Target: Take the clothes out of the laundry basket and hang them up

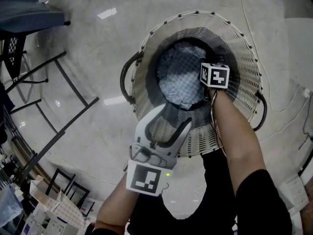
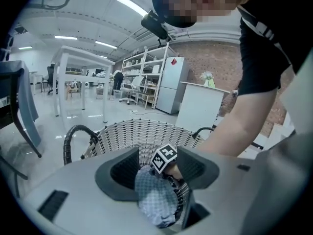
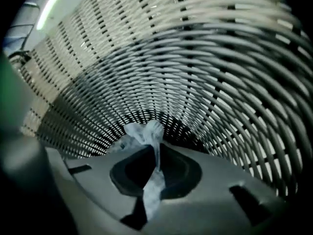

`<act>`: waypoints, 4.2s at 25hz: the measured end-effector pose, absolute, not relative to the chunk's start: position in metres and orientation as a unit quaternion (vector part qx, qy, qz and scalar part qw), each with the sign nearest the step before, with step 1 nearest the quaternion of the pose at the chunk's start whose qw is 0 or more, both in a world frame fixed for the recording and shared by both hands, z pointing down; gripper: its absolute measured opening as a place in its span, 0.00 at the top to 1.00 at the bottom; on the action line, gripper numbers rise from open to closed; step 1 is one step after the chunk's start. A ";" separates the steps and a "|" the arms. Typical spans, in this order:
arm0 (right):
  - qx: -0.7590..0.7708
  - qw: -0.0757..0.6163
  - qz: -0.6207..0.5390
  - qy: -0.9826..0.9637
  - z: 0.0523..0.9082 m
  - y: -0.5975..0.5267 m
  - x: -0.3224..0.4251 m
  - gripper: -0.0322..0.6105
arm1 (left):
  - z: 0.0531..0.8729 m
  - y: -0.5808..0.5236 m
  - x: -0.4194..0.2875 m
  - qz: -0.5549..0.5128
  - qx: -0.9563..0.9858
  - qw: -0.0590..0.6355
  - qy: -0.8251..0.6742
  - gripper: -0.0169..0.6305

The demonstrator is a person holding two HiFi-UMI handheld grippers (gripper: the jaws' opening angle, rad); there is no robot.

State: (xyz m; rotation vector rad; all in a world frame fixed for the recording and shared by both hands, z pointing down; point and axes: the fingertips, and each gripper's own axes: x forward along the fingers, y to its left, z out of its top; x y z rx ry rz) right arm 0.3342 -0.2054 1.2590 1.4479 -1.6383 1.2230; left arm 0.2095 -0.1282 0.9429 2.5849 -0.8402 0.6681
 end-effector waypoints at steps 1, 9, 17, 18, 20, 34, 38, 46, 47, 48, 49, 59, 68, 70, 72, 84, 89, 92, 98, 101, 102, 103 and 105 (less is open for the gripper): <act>0.547 0.302 0.466 -0.626 1.248 -0.205 0.329 0.92 | 0.938 -0.128 0.209 0.237 0.910 0.170 -0.295 0.62; 0.534 0.255 0.454 -0.666 1.165 -0.203 0.310 0.92 | 0.897 -0.126 0.205 0.234 0.909 0.167 -0.301 0.62; 0.509 0.219 0.395 -0.733 1.053 -0.192 0.297 0.92 | 0.859 -0.117 0.191 0.223 0.893 0.197 -0.336 0.65; 0.504 0.217 0.386 -0.742 1.038 -0.190 0.295 0.92 | 0.853 -0.116 0.189 0.221 0.891 0.201 -0.341 0.65; 0.492 0.214 0.366 -0.760 1.006 -0.186 0.291 0.92 | 0.841 -0.116 0.186 0.218 0.890 0.203 -0.346 0.65; 0.377 0.193 0.229 -0.876 0.773 -0.174 0.258 0.93 | 0.740 -0.127 0.171 0.203 0.886 0.166 -0.383 0.66; 0.343 0.199 0.201 -0.896 0.712 -0.167 0.244 0.93 | 0.695 -0.131 0.164 0.203 0.884 0.156 -0.391 0.66; 0.272 0.190 0.142 -0.933 0.587 -0.157 0.221 0.93 | 0.617 -0.145 0.148 0.197 0.886 0.125 -0.401 0.66; 0.263 0.183 0.133 -0.938 0.568 -0.154 0.218 0.93 | 0.608 -0.146 0.143 0.195 0.885 0.125 -0.405 0.66; 0.255 0.178 0.125 -0.942 0.550 -0.152 0.216 0.93 | 0.600 -0.147 0.139 0.192 0.883 0.126 -0.409 0.66; 0.249 0.172 0.118 -0.946 0.532 -0.149 0.215 0.93 | 0.592 -0.148 0.135 0.191 0.882 0.127 -0.412 0.66; 0.192 0.099 0.063 -0.974 0.368 -0.119 0.205 0.93 | 0.530 -0.149 0.143 0.160 0.910 0.170 -0.343 0.62; 0.116 0.090 0.027 -0.989 0.284 -0.075 0.208 0.93 | 0.507 -0.139 0.173 0.192 0.942 0.176 -0.214 0.55; 0.106 0.098 0.023 -0.989 0.276 -0.067 0.208 0.93 | 0.501 -0.140 0.181 0.168 0.945 0.208 -0.188 0.55; 0.099 0.100 0.022 -0.990 0.270 -0.062 0.208 0.93 | 0.493 -0.138 0.190 0.142 0.946 0.247 -0.157 0.55; 0.104 0.093 0.006 -0.990 0.233 -0.045 0.216 0.93 | 0.441 -0.135 0.238 0.053 0.957 0.264 -0.109 0.94; 0.122 0.102 -0.003 -0.987 0.228 -0.047 0.221 0.93 | 0.456 -0.124 0.229 0.152 0.969 0.184 -0.072 0.60; 0.118 0.104 -0.007 -0.988 0.230 -0.047 0.215 0.93 | 0.462 -0.114 0.231 0.172 0.969 0.176 -0.036 0.56; 0.128 0.097 -0.001 -0.987 0.223 -0.057 0.217 0.93 | 0.445 -0.106 0.250 0.139 0.969 0.202 -0.027 0.89; 0.146 0.075 0.009 -0.986 0.218 -0.064 0.229 0.93 | 0.437 -0.124 0.238 0.096 0.965 0.232 -0.072 0.95; 0.154 0.071 0.009 -0.985 0.218 -0.067 0.232 0.93 | 0.435 -0.132 0.231 0.086 0.963 0.238 -0.091 0.95; 0.168 0.070 0.008 -0.983 0.219 -0.072 0.235 0.93 | 0.433 -0.139 0.224 0.078 0.961 0.241 -0.111 0.95; 0.211 0.075 0.002 -0.975 0.222 -0.087 0.244 0.93 | 0.426 -0.154 0.206 0.066 0.956 0.238 -0.158 0.95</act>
